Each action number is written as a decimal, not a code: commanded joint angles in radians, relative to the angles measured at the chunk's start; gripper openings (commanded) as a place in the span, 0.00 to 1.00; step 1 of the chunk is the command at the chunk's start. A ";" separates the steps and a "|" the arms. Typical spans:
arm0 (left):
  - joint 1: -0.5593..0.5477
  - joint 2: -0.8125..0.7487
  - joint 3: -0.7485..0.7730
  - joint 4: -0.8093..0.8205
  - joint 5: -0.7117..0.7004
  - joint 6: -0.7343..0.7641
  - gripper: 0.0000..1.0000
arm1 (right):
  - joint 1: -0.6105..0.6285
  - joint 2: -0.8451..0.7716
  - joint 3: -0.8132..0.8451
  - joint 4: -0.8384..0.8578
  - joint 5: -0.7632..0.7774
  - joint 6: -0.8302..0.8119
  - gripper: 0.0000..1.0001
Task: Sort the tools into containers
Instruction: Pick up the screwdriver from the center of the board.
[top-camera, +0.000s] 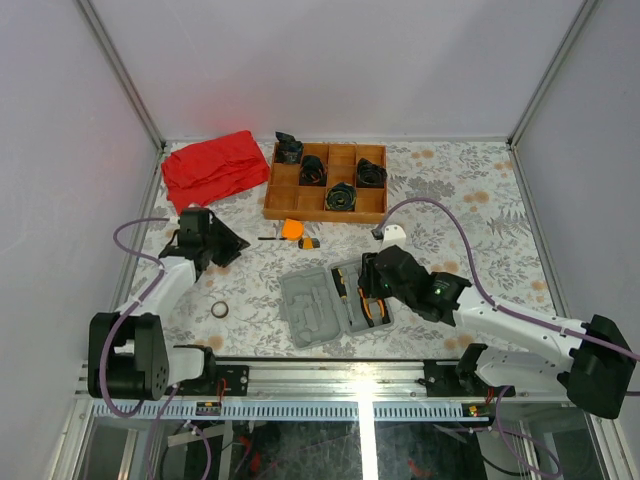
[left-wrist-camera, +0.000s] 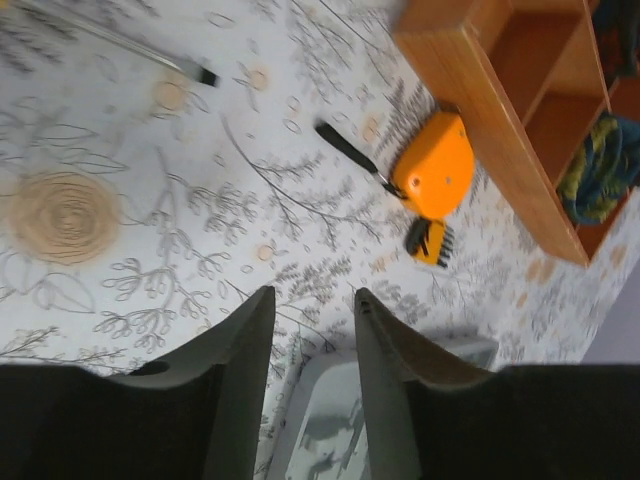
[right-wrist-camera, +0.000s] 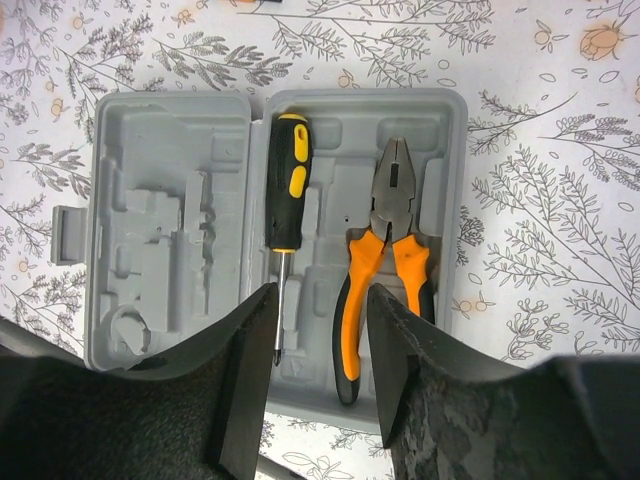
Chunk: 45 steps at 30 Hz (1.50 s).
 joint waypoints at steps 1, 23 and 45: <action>0.038 -0.002 0.041 -0.053 -0.155 -0.017 0.44 | 0.007 0.018 0.028 0.034 -0.015 0.009 0.48; 0.200 0.396 0.432 -0.359 -0.590 -0.217 0.84 | 0.007 -0.130 -0.083 0.002 0.050 0.050 0.50; 0.247 0.550 0.477 -0.367 -0.628 -0.233 0.75 | 0.007 -0.167 -0.096 -0.037 0.070 0.056 0.51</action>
